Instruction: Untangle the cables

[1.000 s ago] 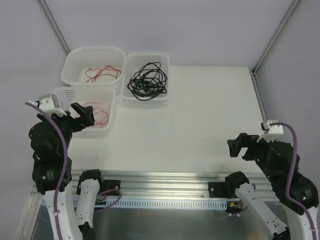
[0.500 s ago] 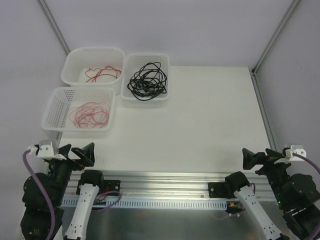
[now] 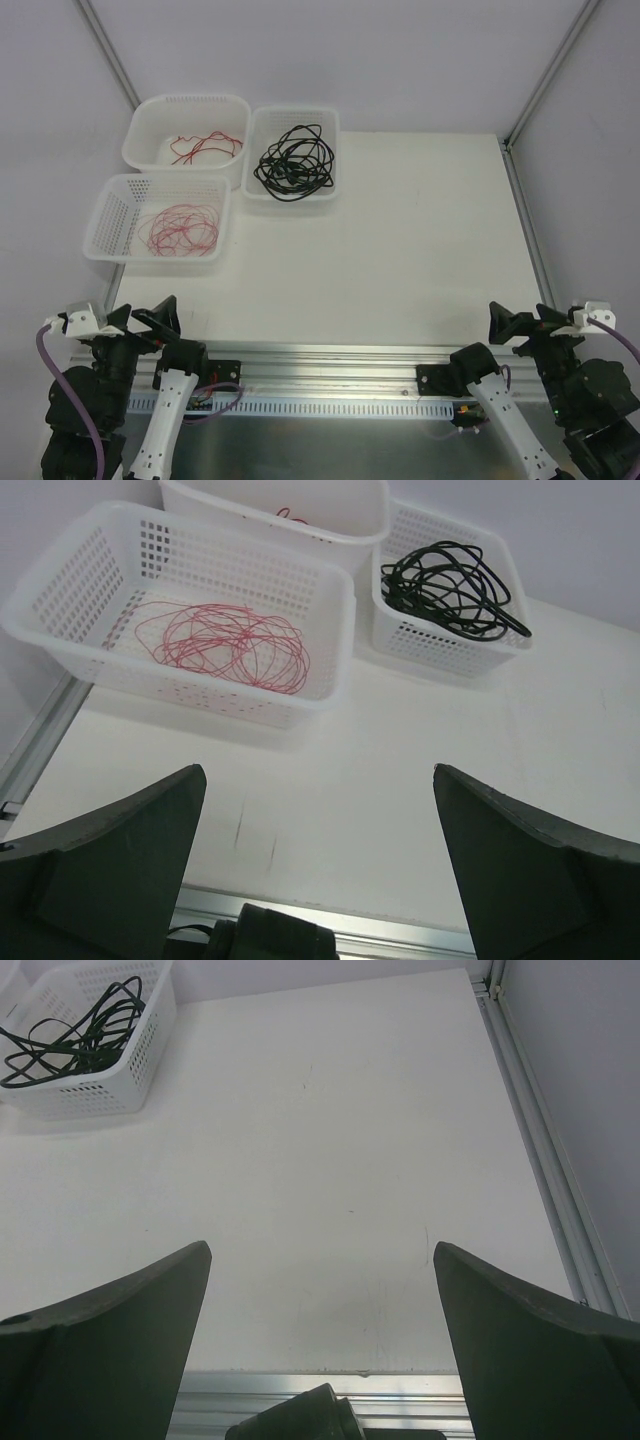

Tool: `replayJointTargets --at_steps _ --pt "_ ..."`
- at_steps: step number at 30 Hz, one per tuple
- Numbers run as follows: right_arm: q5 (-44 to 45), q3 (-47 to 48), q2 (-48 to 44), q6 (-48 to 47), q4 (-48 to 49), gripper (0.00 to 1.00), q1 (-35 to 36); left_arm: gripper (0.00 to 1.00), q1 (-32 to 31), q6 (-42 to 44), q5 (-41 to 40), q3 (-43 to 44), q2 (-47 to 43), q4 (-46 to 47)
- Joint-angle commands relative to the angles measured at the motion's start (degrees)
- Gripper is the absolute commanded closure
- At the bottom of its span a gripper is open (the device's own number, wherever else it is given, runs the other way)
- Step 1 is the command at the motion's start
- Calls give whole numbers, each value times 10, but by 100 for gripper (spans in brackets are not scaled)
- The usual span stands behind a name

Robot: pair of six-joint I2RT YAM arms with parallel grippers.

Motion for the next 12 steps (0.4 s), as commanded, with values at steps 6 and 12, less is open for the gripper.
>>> replayJointTargets --at_steps 6,12 --pt "13 -12 -23 -18 7 0 1 1 -2 -22 -64 -2 -75 11" --pt "12 -13 -24 -18 9 0 1 1 -2 -30 -63 -17 -76 15"
